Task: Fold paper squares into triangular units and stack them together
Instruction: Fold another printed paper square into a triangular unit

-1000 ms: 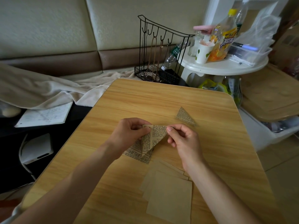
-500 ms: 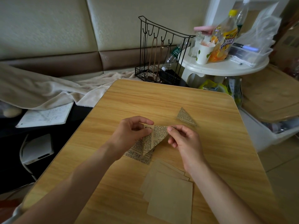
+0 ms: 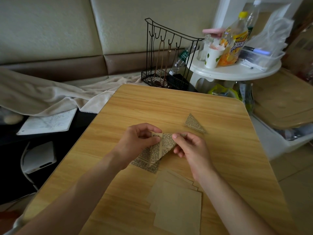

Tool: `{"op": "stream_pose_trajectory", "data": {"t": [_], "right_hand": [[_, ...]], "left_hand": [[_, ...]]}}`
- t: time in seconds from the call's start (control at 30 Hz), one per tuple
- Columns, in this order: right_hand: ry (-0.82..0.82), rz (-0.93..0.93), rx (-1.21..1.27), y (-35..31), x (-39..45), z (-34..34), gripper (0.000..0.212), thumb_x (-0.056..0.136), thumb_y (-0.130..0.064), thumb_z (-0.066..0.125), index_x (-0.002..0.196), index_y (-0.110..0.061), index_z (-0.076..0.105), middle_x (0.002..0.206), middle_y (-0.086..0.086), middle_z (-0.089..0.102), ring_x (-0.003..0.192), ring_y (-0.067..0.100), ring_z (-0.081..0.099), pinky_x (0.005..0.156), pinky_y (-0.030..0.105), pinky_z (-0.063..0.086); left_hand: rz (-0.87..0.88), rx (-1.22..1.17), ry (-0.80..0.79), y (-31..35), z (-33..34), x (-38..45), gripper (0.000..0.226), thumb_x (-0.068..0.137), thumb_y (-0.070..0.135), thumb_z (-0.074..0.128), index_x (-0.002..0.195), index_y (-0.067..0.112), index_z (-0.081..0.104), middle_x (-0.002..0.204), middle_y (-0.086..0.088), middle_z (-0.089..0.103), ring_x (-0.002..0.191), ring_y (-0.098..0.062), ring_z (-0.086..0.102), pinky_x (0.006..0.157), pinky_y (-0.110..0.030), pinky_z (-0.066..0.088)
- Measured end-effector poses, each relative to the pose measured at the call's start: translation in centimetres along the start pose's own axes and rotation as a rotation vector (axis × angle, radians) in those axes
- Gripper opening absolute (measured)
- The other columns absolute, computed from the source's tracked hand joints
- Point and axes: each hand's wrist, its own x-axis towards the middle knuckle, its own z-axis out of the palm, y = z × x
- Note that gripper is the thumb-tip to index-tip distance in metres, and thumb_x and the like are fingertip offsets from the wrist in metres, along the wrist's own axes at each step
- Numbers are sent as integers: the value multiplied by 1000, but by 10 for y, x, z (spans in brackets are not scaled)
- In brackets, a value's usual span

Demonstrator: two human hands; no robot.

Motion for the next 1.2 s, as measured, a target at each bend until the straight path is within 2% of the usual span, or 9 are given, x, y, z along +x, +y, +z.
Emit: {"op": "stream_pose_trajectory", "data": {"t": [0.2,0.37,0.5,0.77,1.03,1.2], "right_hand": [[-1,14,19,-2,-1,-1,6,92,-20,78,91,-14,77,68,-3,67,57,10,59,47,19,42],[-27,41,9,-6,-5,2,9,90,-18,79,90,-10,75,70,-1,72,54,7,61,46,17,42],[-26,35,17,-7,-7,3,7,91,-17,79,92,-11,76,74,2,73,56,8,61,47,17,43],[-15,28,-5,-7,-6,3,12,91,-16,78,96,-5,76,76,9,71,56,9,60,47,18,41],[6,40,-12,-9,-8,4,13,92,-17,77,96,-5,75,78,11,71,55,9,60,47,18,42],[-8,45,-33,-11,-9,3,15,90,-17,79,99,-6,75,77,9,69,56,8,61,49,18,44]], "left_hand": [[31,-1,-17,1,1,0,20,86,13,81,102,25,80,78,-1,53,73,-13,51,70,-19,46],[37,-27,-38,0,5,-1,21,86,14,81,103,26,80,79,-3,57,74,-11,55,72,-19,49],[-3,-81,-4,1,5,-1,17,87,15,80,102,23,77,86,-15,71,80,-17,65,80,-30,52],[0,-54,-10,1,5,-1,15,87,13,80,96,24,78,76,2,66,74,-12,63,73,-25,52],[12,-55,-13,0,5,-1,14,86,15,81,97,24,79,74,4,66,75,-11,62,75,-27,52],[13,-50,-13,0,4,0,16,87,11,80,100,19,78,73,5,64,70,-8,60,68,-20,51]]}}
